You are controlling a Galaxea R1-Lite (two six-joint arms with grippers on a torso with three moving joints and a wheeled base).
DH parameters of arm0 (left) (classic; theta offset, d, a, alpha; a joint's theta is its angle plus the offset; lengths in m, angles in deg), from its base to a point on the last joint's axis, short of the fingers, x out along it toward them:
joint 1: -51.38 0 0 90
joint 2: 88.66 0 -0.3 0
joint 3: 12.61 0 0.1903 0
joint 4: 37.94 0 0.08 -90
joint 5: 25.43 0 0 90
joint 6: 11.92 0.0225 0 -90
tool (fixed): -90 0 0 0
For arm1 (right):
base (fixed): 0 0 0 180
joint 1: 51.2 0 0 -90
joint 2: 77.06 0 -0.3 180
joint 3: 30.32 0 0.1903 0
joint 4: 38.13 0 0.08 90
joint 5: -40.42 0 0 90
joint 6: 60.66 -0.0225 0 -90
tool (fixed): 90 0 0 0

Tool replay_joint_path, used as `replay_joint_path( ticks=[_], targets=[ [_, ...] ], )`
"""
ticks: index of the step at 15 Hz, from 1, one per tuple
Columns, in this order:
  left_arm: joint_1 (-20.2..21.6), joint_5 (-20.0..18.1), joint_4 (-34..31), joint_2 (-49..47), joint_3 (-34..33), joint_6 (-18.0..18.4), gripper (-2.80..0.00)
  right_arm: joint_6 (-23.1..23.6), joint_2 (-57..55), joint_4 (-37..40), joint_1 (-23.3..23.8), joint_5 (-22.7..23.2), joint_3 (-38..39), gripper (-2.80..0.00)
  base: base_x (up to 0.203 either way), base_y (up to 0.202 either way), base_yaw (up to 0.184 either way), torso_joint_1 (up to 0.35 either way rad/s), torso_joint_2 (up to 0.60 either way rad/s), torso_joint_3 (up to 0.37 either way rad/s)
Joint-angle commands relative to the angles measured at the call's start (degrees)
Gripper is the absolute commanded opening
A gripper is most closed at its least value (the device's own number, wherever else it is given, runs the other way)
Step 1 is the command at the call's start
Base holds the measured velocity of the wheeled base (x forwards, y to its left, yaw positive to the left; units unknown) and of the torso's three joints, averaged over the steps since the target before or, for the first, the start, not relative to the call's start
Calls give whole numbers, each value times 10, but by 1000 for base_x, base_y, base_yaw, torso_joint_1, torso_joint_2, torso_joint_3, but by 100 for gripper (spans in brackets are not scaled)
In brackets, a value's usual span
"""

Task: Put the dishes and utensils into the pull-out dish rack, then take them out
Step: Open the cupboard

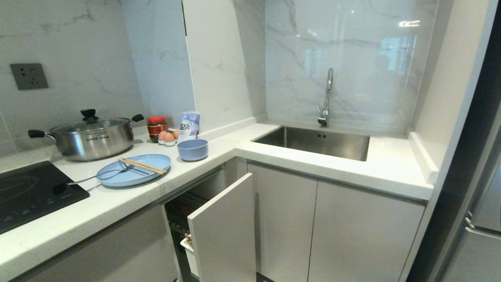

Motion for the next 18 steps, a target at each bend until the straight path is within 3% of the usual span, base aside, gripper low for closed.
replay_joint_path(
  ticks=[1,5,12,15,18],
  targets=[
    [0,-1,1,0,13,0,-280,0,0,0,0,0,1,-280,0,0,0,0,0,0],
    [-1,-3,-45,-69,209,0,-280,0,0,0,0,0,0,-280,0,0,0,0,0,0],
    [-14,-1,-64,-473,579,-3,-280,0,0,0,0,0,0,-280,0,0,0,0,0,0],
    [-30,0,-50,-650,681,-27,-280,0,0,0,0,0,1,-280,0,0,0,0,0,0],
    [-83,14,-49,-797,738,-51,-280,0,0,0,0,0,0,-280,0,0,0,0,0,0]
  ],
)
